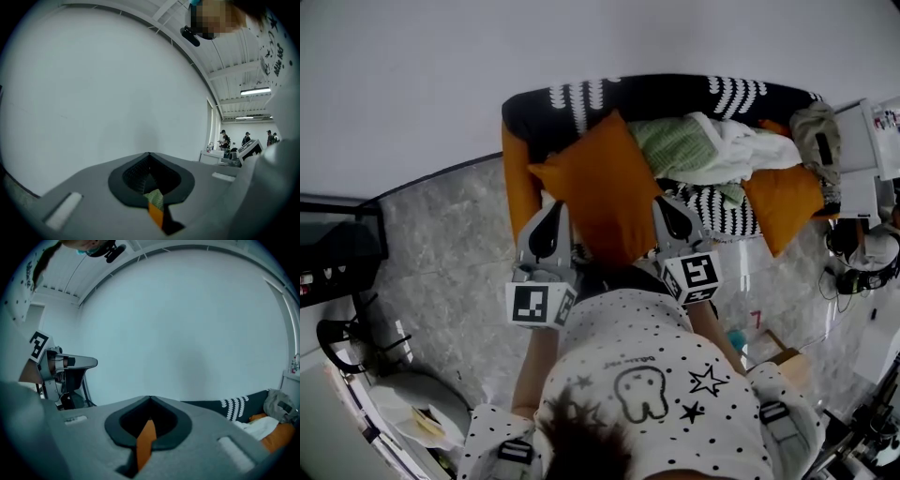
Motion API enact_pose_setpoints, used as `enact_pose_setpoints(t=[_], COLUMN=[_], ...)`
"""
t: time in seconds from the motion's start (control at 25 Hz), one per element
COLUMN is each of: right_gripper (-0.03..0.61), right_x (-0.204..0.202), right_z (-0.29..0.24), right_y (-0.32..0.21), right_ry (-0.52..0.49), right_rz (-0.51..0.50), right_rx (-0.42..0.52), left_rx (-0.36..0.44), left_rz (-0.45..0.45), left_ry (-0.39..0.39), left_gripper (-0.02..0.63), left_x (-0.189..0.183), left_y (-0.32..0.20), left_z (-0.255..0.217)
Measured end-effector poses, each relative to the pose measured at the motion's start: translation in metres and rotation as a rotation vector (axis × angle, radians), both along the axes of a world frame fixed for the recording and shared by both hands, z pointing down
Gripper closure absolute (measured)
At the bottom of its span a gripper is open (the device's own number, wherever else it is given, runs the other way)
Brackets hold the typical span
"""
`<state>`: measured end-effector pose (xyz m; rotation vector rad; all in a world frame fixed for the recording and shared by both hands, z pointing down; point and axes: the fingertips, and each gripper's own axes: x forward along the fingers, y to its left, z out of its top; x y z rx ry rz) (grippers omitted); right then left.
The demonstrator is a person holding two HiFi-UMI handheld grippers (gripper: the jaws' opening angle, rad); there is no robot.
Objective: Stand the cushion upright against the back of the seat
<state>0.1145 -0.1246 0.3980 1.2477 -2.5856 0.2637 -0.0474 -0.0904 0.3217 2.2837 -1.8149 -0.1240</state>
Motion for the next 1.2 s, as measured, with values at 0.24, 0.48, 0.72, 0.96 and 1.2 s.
enact_pose_setpoints(t=[0.24,0.48,0.72,0.96,1.2], right_gripper=[0.581,0.581,0.581,0.581,0.581], right_x=[-0.012,-0.014,-0.018,-0.017,-0.011], right_z=[-0.001,-0.005,-0.01,-0.01,-0.006], right_y=[0.005,0.006,0.003,0.001,-0.001], right_ry=[-0.002,0.002,0.0,0.002,0.015], right_rz=[0.016,0.032,0.026,0.016,0.012], right_rx=[0.0,0.012,0.035,0.035,0.017], left_rx=[-0.012,0.018,0.047,0.052,0.042], left_rz=[0.017,0.04,0.077,0.154,0.179], left_ry=[0.006,0.03,0.024,0.02,0.011], left_gripper=[0.617,0.617,0.618,0.627,0.617], left_x=[-0.013,-0.017,-0.014,-0.001,0.005], left_y=[0.0,0.002,-0.002,-0.006,-0.011], left_z=[0.009,0.002,-0.006,-0.007,-0.008])
